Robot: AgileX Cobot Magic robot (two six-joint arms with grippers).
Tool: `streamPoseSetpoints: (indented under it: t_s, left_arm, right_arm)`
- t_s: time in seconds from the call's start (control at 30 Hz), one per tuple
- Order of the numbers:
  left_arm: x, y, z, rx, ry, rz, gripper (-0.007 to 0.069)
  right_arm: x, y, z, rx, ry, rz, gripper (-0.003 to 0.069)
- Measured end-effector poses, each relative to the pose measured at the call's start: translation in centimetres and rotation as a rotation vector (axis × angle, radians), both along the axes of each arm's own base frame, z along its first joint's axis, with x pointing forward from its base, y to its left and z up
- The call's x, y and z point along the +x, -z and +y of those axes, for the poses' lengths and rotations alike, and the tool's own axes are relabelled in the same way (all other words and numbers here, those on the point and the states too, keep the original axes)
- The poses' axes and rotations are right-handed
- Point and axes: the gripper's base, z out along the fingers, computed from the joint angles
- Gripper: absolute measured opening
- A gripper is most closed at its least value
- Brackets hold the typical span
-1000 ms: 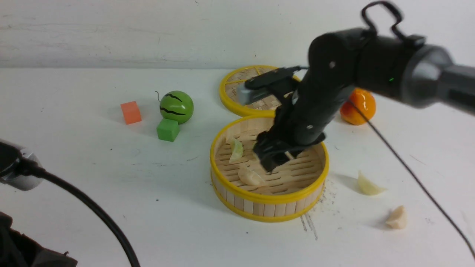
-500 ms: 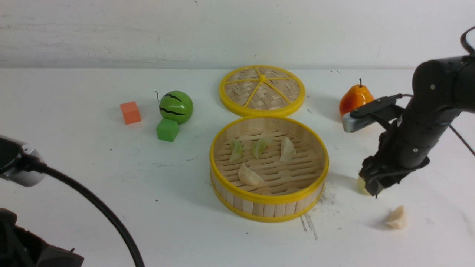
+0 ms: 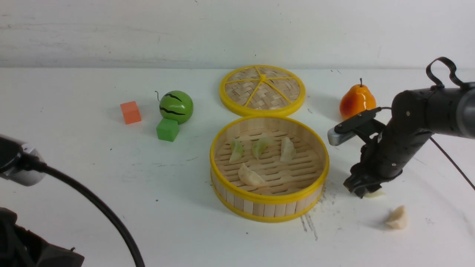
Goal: Put the dumplings into the steamer on the white table.
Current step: 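Reach for and grasp a dumpling lying on the table beside the steamer, then place the dumpling in the bamboo steamer basket with the right gripper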
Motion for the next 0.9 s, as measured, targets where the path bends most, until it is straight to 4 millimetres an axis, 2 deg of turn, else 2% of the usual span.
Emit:
streamPoseSetpoints:
  t_s: [0.17,0.3,0.37,0.43,0.53,0.63,0.73,0.9]
  left_arm:
    - [0.0,0.0,0.0,0.000,0.000,0.000,0.0014]
    - [0.0,0.0,0.0,0.000,0.001,0.000,0.0014]
    - [0.0,0.0,0.0,0.000,0.000,-0.003,0.0017]
    - [0.1,-0.1,0.0,-0.002,-0.001,-0.012,0.0017]
    - [0.2,-0.2,-0.1,-0.009,-0.002,-0.026,0.0019]
    - [0.2,-0.2,-0.1,-0.013,-0.004,-0.038,0.0020]
    - [0.1,-0.4,0.1,-0.011,-0.005,-0.052,0.0024]
    - [-1.1,-0.9,1.1,0.002,-0.009,-0.097,0.0028]
  right_arm:
    - [0.0,-0.5,0.0,-0.011,-0.009,0.030,0.0244]
    - [0.3,-2.7,1.2,0.002,-0.025,0.067,0.0244]
    - [0.3,-6.2,3.8,0.057,-0.061,0.036,0.0244]
    - [0.0,-8.8,6.4,0.110,-0.105,-0.011,0.0244]
    - [-0.5,-10.7,9.6,0.173,-0.164,-0.065,0.0244]
    - [-0.8,-10.5,12.4,0.211,-0.205,-0.099,0.0244]
    - [-0.6,-8.5,14.3,0.215,-0.219,-0.092,0.0244]
    - [0.3,-4.3,15.2,0.192,-0.195,-0.025,0.0244]
